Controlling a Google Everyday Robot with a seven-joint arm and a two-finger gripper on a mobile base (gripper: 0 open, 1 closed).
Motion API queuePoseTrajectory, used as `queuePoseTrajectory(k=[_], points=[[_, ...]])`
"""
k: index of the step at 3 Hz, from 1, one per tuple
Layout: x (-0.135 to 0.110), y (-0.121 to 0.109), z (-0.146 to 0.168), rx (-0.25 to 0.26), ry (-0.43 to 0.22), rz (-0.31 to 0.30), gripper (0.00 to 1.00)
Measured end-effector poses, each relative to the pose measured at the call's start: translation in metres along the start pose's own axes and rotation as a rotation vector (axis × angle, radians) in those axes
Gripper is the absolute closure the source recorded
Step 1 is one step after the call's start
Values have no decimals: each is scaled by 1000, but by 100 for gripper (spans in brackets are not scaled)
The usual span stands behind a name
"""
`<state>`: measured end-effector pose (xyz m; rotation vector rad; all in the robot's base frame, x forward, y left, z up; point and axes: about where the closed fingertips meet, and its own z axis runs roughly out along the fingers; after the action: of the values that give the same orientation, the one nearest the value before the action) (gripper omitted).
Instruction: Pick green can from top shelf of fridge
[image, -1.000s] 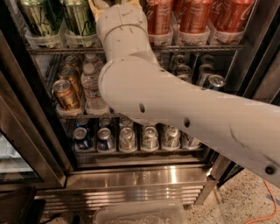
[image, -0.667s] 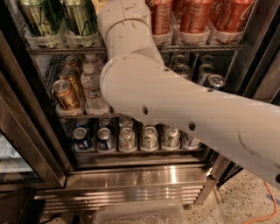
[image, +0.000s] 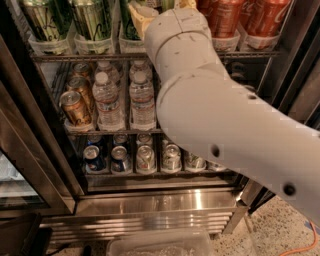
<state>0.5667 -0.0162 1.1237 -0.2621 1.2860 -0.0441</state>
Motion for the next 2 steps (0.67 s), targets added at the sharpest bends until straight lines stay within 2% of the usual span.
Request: queuePoseTrajectory(k=[2], points=[[20, -28, -40, -121, 155, -76, 100]])
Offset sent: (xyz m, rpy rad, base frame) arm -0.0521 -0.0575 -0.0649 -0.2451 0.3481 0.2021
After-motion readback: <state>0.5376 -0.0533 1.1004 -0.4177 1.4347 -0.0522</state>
